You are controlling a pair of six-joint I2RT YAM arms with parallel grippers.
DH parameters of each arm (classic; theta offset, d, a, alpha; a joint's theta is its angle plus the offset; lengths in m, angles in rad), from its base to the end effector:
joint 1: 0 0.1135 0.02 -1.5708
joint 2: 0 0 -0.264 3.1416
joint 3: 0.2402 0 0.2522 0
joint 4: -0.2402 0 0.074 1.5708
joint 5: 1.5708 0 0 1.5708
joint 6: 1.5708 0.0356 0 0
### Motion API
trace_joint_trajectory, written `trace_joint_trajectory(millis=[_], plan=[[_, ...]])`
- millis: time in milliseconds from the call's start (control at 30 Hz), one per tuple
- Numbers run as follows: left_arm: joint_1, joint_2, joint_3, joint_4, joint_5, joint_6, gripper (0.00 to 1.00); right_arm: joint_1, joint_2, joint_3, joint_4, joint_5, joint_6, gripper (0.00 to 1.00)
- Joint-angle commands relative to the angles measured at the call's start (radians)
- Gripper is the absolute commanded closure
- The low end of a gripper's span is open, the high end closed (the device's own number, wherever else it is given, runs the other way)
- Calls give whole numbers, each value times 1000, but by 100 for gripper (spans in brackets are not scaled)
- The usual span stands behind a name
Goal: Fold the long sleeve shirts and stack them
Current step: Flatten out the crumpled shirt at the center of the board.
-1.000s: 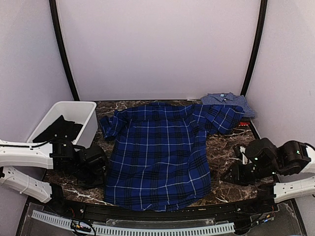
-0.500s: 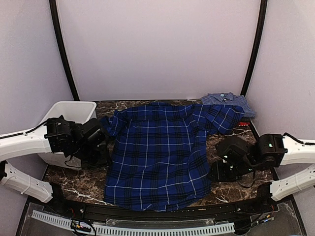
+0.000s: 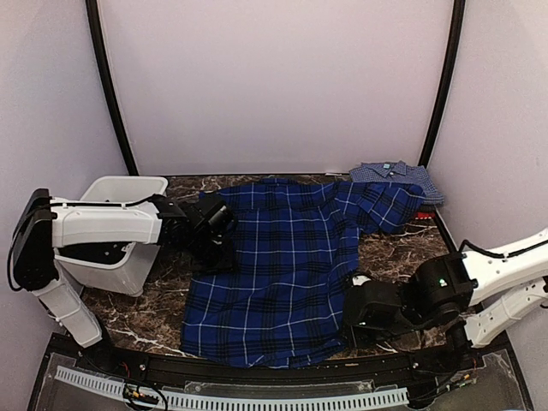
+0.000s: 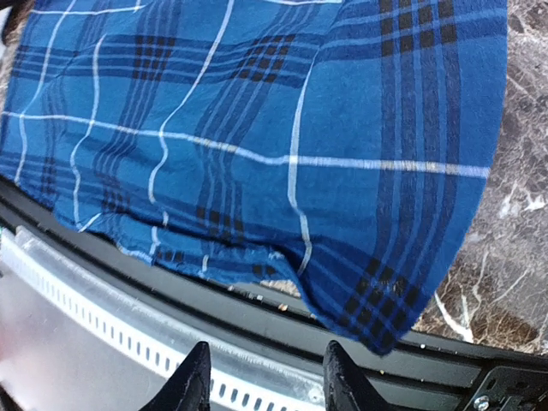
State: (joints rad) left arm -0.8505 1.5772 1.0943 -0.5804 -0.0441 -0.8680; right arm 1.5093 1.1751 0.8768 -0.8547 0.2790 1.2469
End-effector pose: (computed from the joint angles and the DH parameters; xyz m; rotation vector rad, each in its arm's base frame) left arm 0.2121 -0.2393 0.2211 -0.0395 2.7343 -0.4977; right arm 0.0229 0.2129 0.2435 -0.2784 2.7353 0.4979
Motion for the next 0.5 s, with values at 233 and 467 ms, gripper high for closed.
trace_joint_trajectory(millis=[233, 467], plan=[[121, 281, 258, 158, 118, 162, 54, -293, -23, 3, -16, 85, -127, 47], [155, 490, 444, 213, 182, 182, 54, -334, -100, -111, 94, -78, -162, 47]])
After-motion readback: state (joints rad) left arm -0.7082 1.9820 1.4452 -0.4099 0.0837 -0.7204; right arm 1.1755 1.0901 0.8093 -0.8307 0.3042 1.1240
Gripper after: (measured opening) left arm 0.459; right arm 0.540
